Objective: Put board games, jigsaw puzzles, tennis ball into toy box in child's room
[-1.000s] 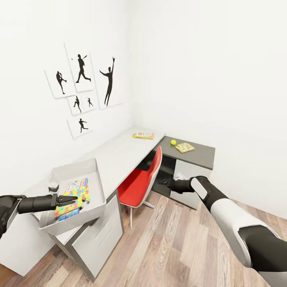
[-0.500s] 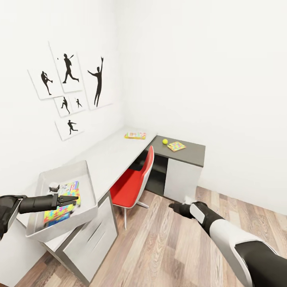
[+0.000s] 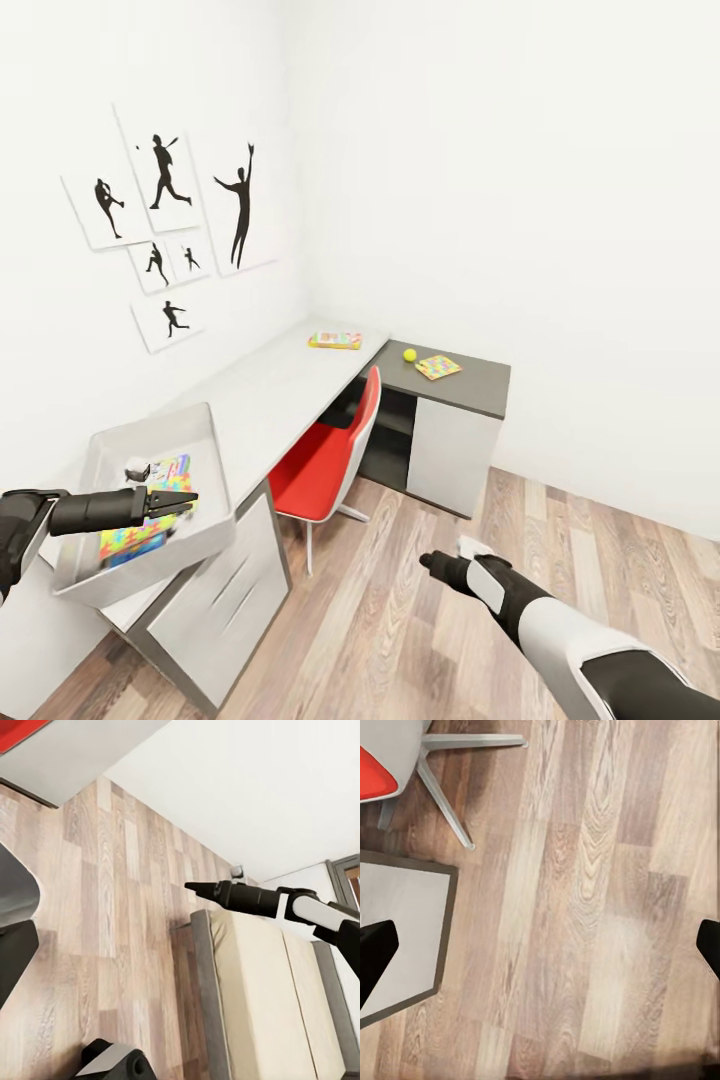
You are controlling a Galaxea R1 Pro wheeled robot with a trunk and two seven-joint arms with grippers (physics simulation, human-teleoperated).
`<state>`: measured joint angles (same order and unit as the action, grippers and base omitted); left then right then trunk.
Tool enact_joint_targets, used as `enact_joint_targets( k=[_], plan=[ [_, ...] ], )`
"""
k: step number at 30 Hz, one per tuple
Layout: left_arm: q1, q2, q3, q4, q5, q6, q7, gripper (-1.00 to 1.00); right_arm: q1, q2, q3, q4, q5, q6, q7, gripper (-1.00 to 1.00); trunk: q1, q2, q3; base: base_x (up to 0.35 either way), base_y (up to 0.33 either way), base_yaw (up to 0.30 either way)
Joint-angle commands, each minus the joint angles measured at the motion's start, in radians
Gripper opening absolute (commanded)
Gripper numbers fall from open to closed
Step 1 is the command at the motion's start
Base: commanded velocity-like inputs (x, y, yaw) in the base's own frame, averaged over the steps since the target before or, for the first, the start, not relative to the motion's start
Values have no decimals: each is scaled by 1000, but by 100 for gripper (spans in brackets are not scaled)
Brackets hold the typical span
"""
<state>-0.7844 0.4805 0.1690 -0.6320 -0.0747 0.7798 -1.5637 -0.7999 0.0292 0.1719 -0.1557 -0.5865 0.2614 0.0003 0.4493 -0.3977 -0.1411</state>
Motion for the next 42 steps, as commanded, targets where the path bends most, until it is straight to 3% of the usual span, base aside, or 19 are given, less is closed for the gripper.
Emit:
enact_joint_targets(
  k=[1, 11, 16, 42],
  plan=[
    [-1, 0, 3, -1, -8, 11, -7, 100, 1, 0, 7, -1, -6, 2, 0, 100, 1, -2, -2, 0, -232, 0],
    [0, -3, -1, -21, -8, 12, -7, 100, 13, -6, 6, -4, -7, -7, 4, 100, 1, -2, -2, 0, -115, 0],
    [2, -3, -2, -40, -17, 15, -7, 100, 59, -15, 3, -5, -10, -7, 11, 100, 1, -2, -2, 0, -151, 0],
    [2, -25, -5, -41, -23, 16, -7, 100, 65, -25, -1, 0, -16, -45, 8, 100, 1, -2, -2, 5, -78, 0]
  ],
)
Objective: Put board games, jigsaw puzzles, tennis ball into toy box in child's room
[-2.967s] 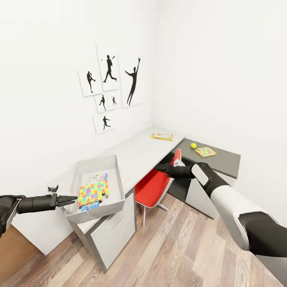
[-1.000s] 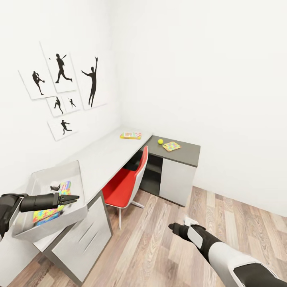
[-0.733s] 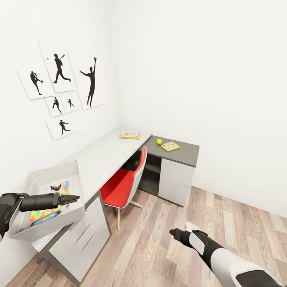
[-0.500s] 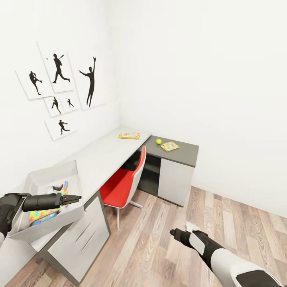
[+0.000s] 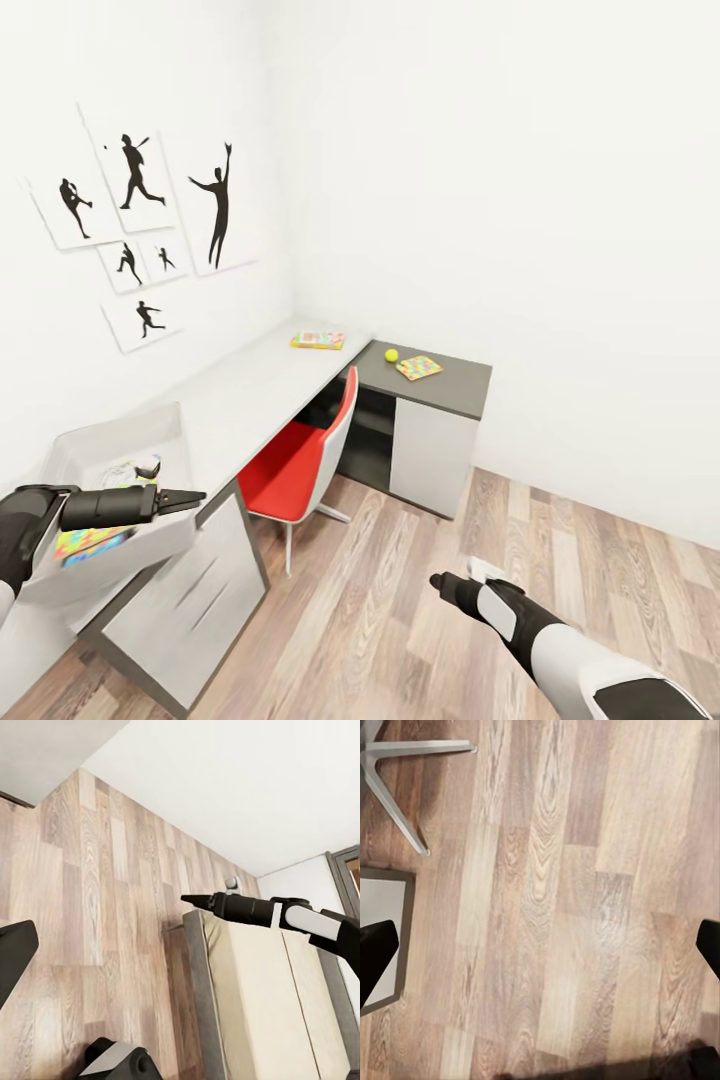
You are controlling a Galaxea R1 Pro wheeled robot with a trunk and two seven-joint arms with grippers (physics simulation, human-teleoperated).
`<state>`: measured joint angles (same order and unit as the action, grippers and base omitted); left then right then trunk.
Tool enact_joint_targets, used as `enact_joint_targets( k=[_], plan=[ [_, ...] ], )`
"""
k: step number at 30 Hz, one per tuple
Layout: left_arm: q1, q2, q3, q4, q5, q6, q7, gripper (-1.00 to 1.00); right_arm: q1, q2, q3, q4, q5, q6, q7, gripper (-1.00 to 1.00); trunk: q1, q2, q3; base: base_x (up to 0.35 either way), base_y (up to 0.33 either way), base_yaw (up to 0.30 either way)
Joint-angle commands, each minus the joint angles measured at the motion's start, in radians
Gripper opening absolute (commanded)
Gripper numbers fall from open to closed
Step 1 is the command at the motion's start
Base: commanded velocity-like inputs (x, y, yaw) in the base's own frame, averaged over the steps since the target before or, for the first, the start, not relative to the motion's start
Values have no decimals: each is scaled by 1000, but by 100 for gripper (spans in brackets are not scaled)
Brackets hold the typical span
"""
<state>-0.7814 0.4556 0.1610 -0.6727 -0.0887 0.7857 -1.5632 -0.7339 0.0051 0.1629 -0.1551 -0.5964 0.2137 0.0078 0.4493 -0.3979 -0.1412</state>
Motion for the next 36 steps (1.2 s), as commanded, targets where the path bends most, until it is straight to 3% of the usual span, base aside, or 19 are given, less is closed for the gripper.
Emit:
enact_joint_targets(
  k=[1, 10, 23, 36],
  plan=[
    [-1, -1, 3, -1, -9, 10, -8, 100, -1, -1, 8, 0, -7, 3, 0, 100, 1, -2, -2, 91, -114, 0],
    [0, -5, 3, -1, -10, 10, -8, 100, 0, -4, 7, 0, -11, -13, 4, 100, 1, -2, -2, 188, -201, 0],
    [9, -11, 3, -1, -11, 5, -8, 100, 2, -21, 7, 0, -13, -26, 6, 100, 1, -2, 17, 245, -220, 0],
    [10, -11, 3, -1, -10, 1, -8, 100, 2, -22, 7, -3, -13, -27, 6, 100, 1, -2, 35, 157, -59, 0]
  ],
)
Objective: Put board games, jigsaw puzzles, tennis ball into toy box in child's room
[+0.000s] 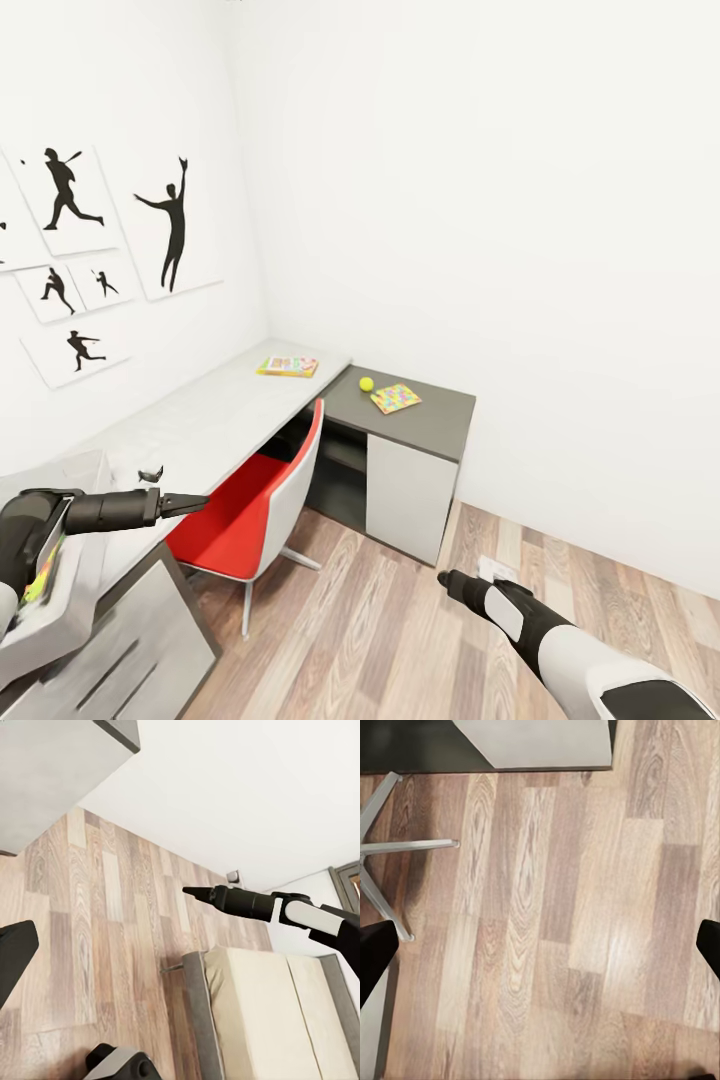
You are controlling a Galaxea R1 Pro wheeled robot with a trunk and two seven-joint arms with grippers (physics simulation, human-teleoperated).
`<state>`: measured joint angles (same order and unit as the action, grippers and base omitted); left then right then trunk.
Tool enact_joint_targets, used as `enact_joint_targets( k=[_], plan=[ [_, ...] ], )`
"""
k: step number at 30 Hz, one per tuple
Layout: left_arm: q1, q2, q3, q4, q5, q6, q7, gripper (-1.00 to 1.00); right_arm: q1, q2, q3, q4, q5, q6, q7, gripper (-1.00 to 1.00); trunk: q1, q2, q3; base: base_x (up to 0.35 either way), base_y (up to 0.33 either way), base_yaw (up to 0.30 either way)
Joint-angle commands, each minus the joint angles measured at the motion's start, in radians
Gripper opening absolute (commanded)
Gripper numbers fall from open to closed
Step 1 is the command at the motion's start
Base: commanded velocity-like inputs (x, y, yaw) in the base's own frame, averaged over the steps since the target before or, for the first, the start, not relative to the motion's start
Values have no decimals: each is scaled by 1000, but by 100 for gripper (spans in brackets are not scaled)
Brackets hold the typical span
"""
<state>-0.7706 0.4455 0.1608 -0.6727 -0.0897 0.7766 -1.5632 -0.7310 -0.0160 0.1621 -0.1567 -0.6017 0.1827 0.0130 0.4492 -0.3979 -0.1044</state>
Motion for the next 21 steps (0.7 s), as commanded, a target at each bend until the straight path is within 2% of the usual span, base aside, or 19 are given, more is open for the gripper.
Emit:
enact_joint_targets(
  k=[1, 12, 21],
  plan=[
    [-1, -1, 3, -1, -10, 10, -8, 100, -1, -1, 8, -1, -7, 4, 1, 100, 1, -2, -2, 101, -53, 0],
    [-1, -2, 3, -1, -9, 10, -8, 100, -1, -1, 9, -3, -7, 3, 1, 100, 1, -2, 0, 96, -183, 0],
    [-1, -4, 2, -1, -8, 10, -7, 100, -1, -1, 9, -3, -7, 2, 2, 100, 1, -2, 11, 129, -156, 0]
  ],
)
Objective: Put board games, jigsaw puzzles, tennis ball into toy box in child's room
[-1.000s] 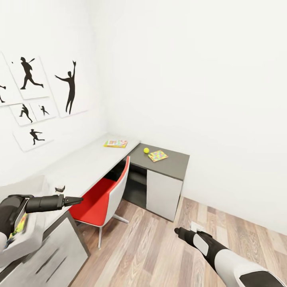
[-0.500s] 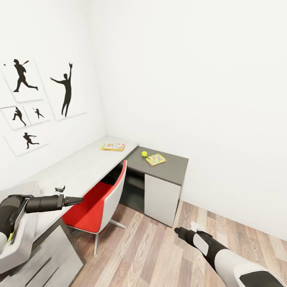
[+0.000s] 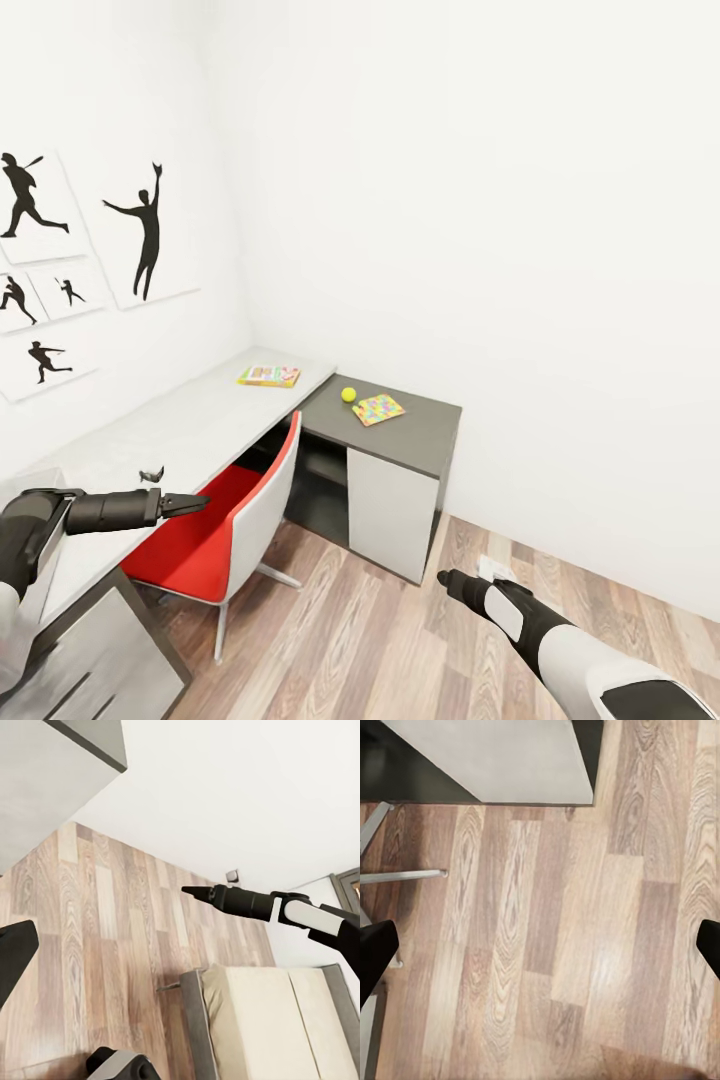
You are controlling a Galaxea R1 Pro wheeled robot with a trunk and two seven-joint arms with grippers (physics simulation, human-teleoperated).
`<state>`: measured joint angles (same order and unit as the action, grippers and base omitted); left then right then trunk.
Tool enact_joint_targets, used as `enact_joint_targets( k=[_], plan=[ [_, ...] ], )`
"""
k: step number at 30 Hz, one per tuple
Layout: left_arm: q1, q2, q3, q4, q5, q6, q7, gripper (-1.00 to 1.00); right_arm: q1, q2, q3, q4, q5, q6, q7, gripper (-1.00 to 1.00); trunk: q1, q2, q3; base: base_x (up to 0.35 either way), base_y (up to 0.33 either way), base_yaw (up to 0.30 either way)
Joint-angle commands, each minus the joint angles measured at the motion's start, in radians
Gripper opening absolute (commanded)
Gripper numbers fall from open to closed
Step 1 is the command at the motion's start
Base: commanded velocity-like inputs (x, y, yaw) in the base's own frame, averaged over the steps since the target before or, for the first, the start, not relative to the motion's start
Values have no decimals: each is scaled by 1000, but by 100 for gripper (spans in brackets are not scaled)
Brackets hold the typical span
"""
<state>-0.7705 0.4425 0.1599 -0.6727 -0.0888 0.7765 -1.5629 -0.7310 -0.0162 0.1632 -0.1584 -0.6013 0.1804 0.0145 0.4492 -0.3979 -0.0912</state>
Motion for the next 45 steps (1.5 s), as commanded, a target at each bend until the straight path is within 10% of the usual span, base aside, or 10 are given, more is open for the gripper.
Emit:
enact_joint_targets(
  k=[1, 45],
  plan=[
    [-1, -1, 3, -1, -9, 10, -7, 100, -1, -1, 8, -1, -8, 4, 1, 100, 1, -2, -1, 82, -64, 0],
    [0, -4, 4, -1, -9, 10, -7, 100, -1, -1, 10, -5, 0, 6, 4, 100, 1, -2, 43, 34, -66, 0]
  ],
)
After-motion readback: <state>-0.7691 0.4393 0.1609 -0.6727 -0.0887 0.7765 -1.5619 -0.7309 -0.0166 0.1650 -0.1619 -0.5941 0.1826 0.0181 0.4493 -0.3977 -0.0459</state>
